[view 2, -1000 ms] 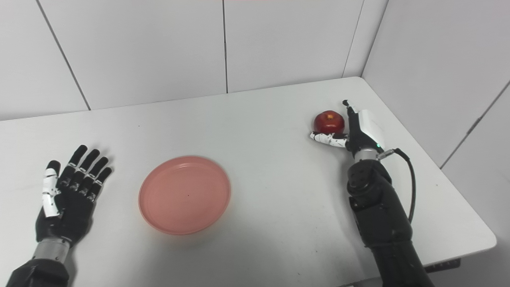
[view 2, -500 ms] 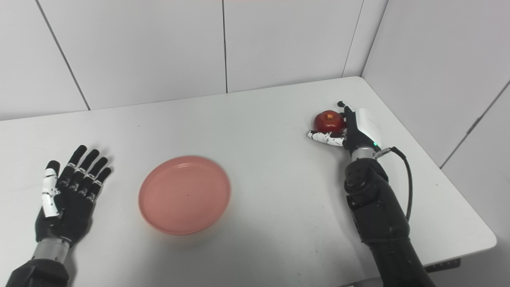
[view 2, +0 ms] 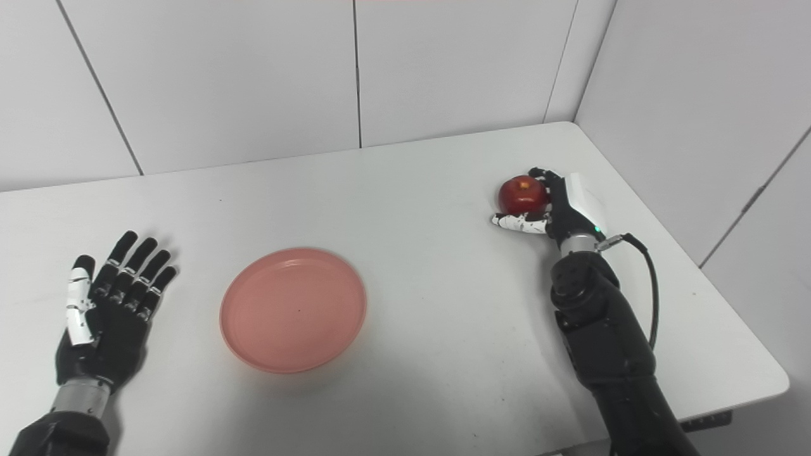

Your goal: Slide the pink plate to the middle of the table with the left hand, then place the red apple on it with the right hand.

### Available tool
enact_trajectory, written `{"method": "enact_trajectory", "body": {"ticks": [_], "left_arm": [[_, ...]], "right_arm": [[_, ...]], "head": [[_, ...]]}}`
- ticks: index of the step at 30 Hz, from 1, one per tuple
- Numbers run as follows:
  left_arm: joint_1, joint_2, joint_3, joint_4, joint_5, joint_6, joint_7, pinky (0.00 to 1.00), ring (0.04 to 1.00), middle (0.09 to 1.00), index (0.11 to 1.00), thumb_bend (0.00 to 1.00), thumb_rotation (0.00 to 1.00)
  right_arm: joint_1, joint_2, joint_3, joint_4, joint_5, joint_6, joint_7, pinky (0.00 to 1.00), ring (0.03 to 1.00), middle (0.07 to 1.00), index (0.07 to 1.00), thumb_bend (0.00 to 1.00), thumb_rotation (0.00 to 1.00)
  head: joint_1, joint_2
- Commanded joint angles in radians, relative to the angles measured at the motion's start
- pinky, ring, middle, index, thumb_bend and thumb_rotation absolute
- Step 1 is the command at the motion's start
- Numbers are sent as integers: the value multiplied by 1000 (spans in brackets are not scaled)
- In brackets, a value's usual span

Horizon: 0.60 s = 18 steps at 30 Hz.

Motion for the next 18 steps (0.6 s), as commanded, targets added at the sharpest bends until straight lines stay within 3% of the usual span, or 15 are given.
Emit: {"method": "enact_trajectory", "body": {"ticks": [1, 3, 7, 8, 10, 18], "left_arm": [[-1, 5, -3, 6, 4, 2, 4, 923, 892, 896, 885, 417, 1000], [-1, 6, -3, 5, 2, 1, 2, 924, 893, 897, 888, 416, 1000], [-2, 4, -3, 2, 2, 4, 5, 924, 893, 896, 884, 415, 1000], [-2, 3, -3, 1, 2, 5, 6, 924, 893, 896, 885, 416, 1000], [-2, 1, 0, 1, -1, 7, 9, 925, 893, 897, 885, 415, 1000], [0, 3, -1, 1, 0, 3, 4, 926, 896, 901, 890, 418, 1000]], "right_arm": [[-48, -33, 2, -4, -2, -46, -22, 538, 608, 654, 661, 751, 224], [-54, -38, 10, 14, -10, -53, -29, 497, 565, 605, 593, 709, 203], [-62, -49, 28, 41, -22, -59, -46, 455, 531, 572, 554, 676, 173], [-62, -50, 29, 42, -22, -60, -49, 439, 521, 566, 516, 581, 156], [-66, -51, 33, 50, -27, -61, -62, 407, 498, 554, 495, 527, 144], [-65, -50, 31, 65, -25, -103, -112, 354, 447, 514, 489, 508, 139]], "head": [[1, 0], [2, 3], [2, 3], [2, 3], [2, 3], [9, 4]]}}
